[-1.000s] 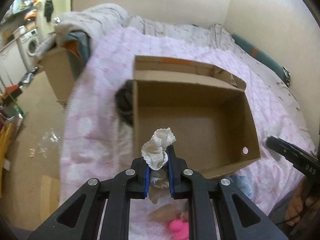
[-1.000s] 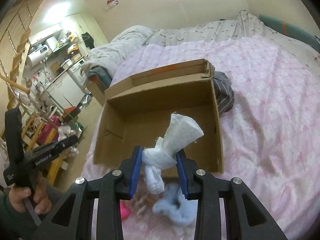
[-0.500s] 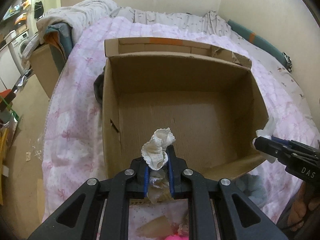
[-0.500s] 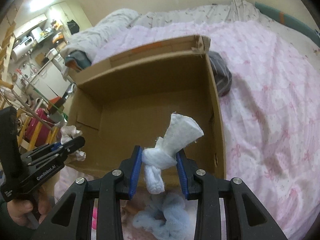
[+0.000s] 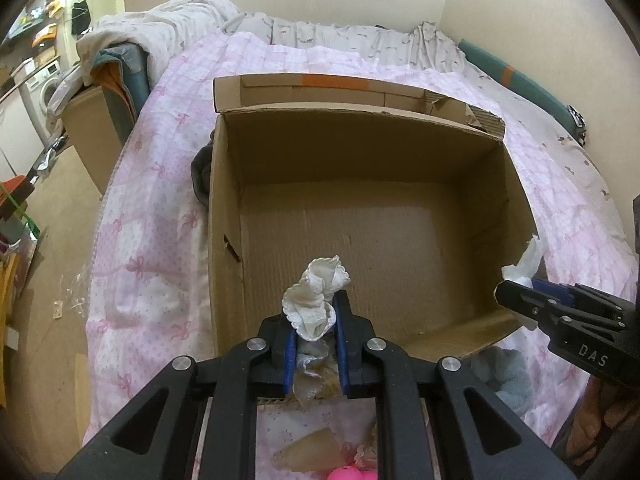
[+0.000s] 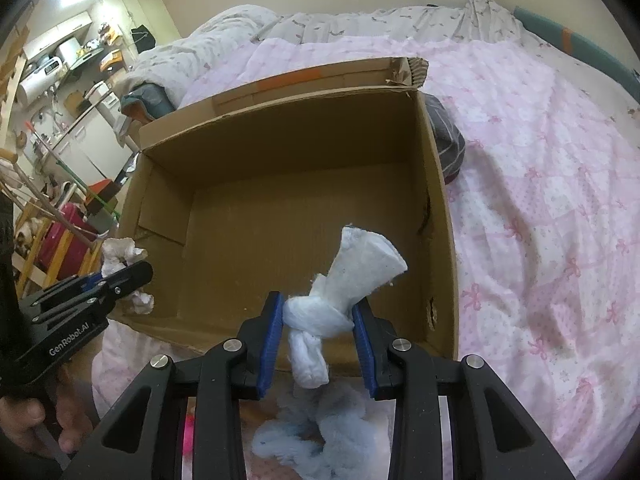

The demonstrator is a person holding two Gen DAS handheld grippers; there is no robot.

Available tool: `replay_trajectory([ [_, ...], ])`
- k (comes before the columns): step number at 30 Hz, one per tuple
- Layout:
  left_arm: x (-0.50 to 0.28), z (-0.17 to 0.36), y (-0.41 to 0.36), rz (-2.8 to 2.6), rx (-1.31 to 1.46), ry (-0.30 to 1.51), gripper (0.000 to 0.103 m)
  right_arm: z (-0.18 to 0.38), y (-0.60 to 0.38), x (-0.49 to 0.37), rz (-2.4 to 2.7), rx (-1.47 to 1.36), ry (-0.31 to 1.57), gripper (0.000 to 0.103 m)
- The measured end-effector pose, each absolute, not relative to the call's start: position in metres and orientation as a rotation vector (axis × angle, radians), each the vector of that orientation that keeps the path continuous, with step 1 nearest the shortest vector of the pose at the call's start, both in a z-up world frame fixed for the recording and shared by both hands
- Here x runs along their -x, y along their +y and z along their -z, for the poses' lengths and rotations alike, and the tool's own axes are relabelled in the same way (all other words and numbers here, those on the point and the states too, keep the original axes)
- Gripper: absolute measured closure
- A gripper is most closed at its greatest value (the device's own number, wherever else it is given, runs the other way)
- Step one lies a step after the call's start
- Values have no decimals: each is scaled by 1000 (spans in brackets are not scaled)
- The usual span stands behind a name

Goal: Organize soft objects
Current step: 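Carry both items over the box and open both tools to drop them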

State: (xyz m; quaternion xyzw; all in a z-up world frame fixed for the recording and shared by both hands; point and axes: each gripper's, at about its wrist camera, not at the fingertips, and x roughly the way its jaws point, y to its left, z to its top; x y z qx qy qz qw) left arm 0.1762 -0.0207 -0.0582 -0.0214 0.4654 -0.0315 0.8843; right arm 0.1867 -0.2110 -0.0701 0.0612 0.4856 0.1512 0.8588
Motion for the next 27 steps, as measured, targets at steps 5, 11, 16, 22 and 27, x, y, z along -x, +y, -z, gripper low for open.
replay_trajectory([
  [5,-174,56,-19,58,50,964,89,70,-206,-187,-315,-106,1021,67],
  [11,-174,58,-22,54,25,965,85,70,-204,-186,-317,-95,1016,67],
  [16,-172,58,-24,58,18,961,84,71,-206,-186,-316,-110,1014,67],
  [22,-171,54,-25,47,0,944,62,67,-210,-186,-341,-150,1006,35],
  [27,-166,42,-23,20,-11,870,31,60,-212,-184,-366,-171,979,20],
])
